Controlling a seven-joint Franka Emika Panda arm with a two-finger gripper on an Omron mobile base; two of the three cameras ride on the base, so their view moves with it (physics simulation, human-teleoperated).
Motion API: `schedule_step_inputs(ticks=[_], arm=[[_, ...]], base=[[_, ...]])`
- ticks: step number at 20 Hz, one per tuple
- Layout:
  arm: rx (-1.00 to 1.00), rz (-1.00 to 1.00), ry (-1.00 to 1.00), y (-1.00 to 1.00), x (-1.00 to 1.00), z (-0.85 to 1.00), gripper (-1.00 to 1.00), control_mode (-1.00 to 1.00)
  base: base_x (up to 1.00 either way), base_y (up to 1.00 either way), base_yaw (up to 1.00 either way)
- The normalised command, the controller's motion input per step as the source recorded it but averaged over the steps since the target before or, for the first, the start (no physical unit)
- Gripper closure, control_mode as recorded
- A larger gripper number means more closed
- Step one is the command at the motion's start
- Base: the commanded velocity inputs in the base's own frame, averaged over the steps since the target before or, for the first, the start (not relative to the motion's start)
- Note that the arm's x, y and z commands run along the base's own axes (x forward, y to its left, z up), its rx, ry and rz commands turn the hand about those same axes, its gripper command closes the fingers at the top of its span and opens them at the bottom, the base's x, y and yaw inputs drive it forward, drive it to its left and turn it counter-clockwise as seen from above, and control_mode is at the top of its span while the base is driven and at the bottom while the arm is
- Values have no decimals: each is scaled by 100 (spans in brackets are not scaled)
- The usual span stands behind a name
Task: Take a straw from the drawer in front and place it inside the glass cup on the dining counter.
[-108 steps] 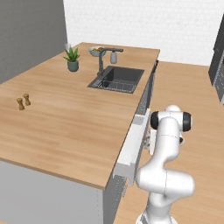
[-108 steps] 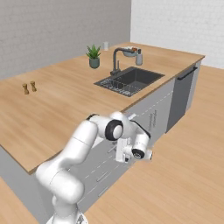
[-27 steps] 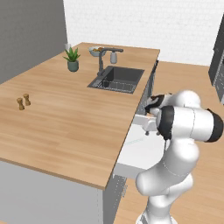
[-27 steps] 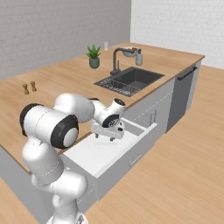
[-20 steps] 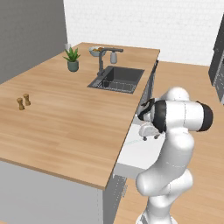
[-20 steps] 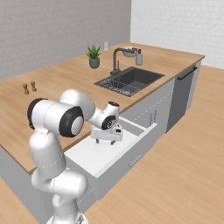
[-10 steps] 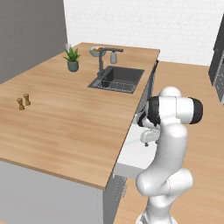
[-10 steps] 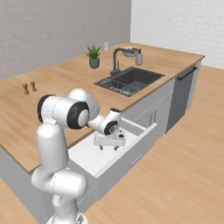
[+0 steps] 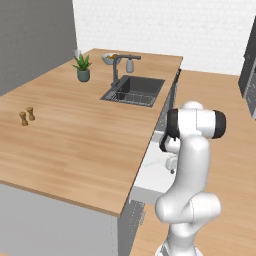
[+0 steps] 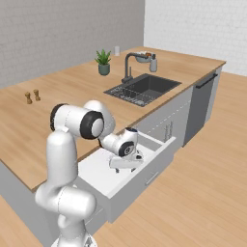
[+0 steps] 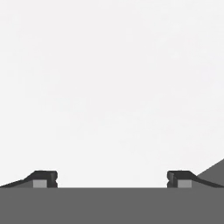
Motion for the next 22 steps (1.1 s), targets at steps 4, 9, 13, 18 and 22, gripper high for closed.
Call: schedule_step_inputs(ticks=[4,9,13,18,22], arm=[[0,0,0,-59,-40,-19,-100,-100],[0,0,0,-76,-57,-6,-100,-100],[0,0,0,-85,-66,0,-100,-100],[0,0,0,-84,-64,0,-100,-100],[0,0,-4,-73,-64,5,-100,-100]], base=[[0,0,0],[0,0,0],[0,0,0],[0,0,0],[0,0,0]])
